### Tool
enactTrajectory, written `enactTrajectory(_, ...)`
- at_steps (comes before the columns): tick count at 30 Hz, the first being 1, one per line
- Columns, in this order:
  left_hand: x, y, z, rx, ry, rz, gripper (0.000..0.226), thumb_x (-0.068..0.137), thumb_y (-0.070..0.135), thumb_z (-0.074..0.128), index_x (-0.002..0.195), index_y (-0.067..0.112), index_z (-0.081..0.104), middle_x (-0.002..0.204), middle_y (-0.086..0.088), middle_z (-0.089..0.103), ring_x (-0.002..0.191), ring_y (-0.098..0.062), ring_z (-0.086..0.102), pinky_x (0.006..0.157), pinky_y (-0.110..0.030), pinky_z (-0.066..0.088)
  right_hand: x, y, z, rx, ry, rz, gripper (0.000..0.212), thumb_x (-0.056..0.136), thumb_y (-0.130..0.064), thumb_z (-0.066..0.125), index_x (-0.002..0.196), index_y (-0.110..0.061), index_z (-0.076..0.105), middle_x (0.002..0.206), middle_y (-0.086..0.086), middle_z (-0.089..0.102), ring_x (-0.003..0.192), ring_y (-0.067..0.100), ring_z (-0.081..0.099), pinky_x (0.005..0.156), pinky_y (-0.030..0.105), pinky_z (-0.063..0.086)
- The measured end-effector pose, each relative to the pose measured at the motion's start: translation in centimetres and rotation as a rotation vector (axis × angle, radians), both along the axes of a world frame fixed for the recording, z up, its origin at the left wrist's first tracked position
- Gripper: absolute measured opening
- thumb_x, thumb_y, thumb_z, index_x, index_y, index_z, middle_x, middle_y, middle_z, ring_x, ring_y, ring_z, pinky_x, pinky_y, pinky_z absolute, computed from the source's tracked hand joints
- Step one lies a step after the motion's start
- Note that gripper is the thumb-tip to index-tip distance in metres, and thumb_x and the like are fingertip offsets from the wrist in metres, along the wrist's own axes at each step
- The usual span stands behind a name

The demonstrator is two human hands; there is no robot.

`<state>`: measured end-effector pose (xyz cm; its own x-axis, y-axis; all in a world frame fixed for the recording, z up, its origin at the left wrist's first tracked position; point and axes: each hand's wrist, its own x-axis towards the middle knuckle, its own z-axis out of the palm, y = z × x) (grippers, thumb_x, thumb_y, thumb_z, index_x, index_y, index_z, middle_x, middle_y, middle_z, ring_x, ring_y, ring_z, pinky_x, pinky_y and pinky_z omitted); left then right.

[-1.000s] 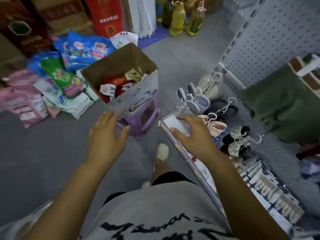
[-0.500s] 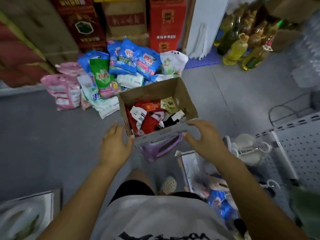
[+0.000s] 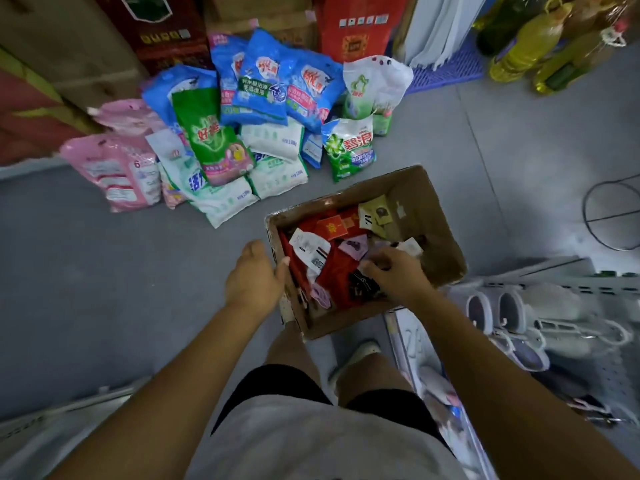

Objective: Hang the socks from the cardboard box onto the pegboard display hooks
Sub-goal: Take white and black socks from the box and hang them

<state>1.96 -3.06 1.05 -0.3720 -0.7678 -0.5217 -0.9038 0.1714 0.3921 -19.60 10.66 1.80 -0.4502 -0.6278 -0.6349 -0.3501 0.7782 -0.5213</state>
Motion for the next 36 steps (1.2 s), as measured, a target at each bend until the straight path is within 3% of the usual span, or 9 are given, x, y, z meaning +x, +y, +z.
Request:
enactTrajectory(4,-0.2,-2.5,-3.4,-0.001,0.009,-0.027,0.043,0.107,0.04,0.042,0.108,0.002,0.062,0.102,-0.019,0.067,0.094,-0.039,0.064,0.075,-0.043,0.052,0.4,-4.0,-5.4,0.083,-0.033,0.022,0.033,0.101,-0.034,0.056,0.123,-0.011,0.065,0.12,0.011,0.067,0.112,0.029,0.063,0.094,0.041,0.053)
enactTrajectory(10,1.1,-1.6,-6.5,0.04,0.262,0.176,0.05,0.106,0.03,0.051,0.067,-0.002,0.055,0.06,-0.016,0.057,0.058,-0.035,0.057,0.057,-0.048,0.05,1.7,-8.7,-12.9,0.111,-0.125,0.2,0.044,0.097,-0.028,0.062,0.136,-0.008,0.055,0.136,0.013,0.06,0.126,0.031,0.056,0.106,0.043,0.045)
enactTrajectory(16,1.3,-1.6,-7.4,0.09,0.342,0.225,0.048,0.105,0.03,0.053,0.072,-0.003,0.06,0.065,-0.017,0.061,0.063,-0.032,0.059,0.062,-0.038,0.048,1.9,-11.4,-17.0,0.206,-0.138,0.207,0.048,0.095,-0.028,0.065,0.136,-0.007,0.051,0.137,0.016,0.056,0.124,0.032,0.054,0.104,0.042,0.047)
enactTrajectory(20,1.3,-0.9,-7.7,0.092,0.364,0.284,0.046,0.105,0.034,0.052,0.074,0.001,0.06,0.067,-0.015,0.06,0.064,-0.029,0.058,0.063,-0.036,0.048,2.1,-10.4,-17.3,0.174,-0.155,0.196,0.017,0.095,-0.028,0.066,0.099,-0.013,0.06,0.091,0.001,0.064,0.086,0.017,0.059,0.071,0.027,0.045)
enactTrajectory(23,0.8,-0.1,-7.6,0.058,0.296,0.32,0.045,0.105,0.038,0.049,0.079,0.003,0.061,0.071,-0.013,0.062,0.067,-0.029,0.06,0.066,-0.047,0.052,2.0,-9.1,-15.6,0.129,-0.143,0.167,0.025,0.095,-0.029,0.067,0.08,-0.011,0.058,0.072,-0.001,0.058,0.066,0.012,0.053,0.059,0.026,0.037)
enactTrajectory(26,-0.1,0.7,-6.9,-0.09,0.245,0.409,0.027,0.104,0.036,0.053,0.103,0.011,0.064,0.097,-0.006,0.066,0.081,-0.019,0.061,0.072,-0.035,0.054,1.6,-7.9,-12.2,0.008,-0.125,0.177,0.033,0.093,-0.028,0.069,0.082,0.003,0.063,0.083,0.014,0.064,0.078,0.021,0.057,0.069,0.034,0.045)
enactTrajectory(30,-1.4,2.0,-5.5,-0.207,0.39,0.388,0.043,0.101,0.041,0.053,0.129,0.008,0.057,0.132,-0.01,0.053,0.118,-0.014,0.053,0.1,-0.01,0.04,0.8,-5.9,-6.3,-0.234,-0.015,0.27,0.021,0.092,-0.029,0.07,0.101,-0.011,0.069,0.107,-0.004,0.06,0.108,0.012,0.051,0.082,0.023,0.044)
enactTrajectory(33,-2.7,3.3,-4.3,-0.006,0.488,0.261,0.05,0.103,0.049,0.042,0.136,0.014,0.059,0.149,-0.001,0.046,0.138,-0.012,0.043,0.113,-0.017,0.035,0.0,-4.7,-3.1,-0.264,-0.195,0.124,0.018,0.097,-0.031,0.065,0.105,-0.015,0.062,0.109,-0.006,0.067,0.097,0.002,0.064,0.075,0.021,0.058)
enactTrajectory(36,-4.1,4.2,-2.6,0.49,0.679,0.41,0.041,0.098,0.062,0.042,0.118,0.036,0.067,0.128,0.013,0.068,0.122,-0.007,0.062,0.098,-0.019,0.052,-0.9,-4.3,-2.1,-0.257,-0.372,-0.08,0.017,0.099,-0.03,0.061,0.108,-0.014,0.063,0.111,-0.006,0.072,0.103,0.009,0.071,0.076,0.023,0.06)
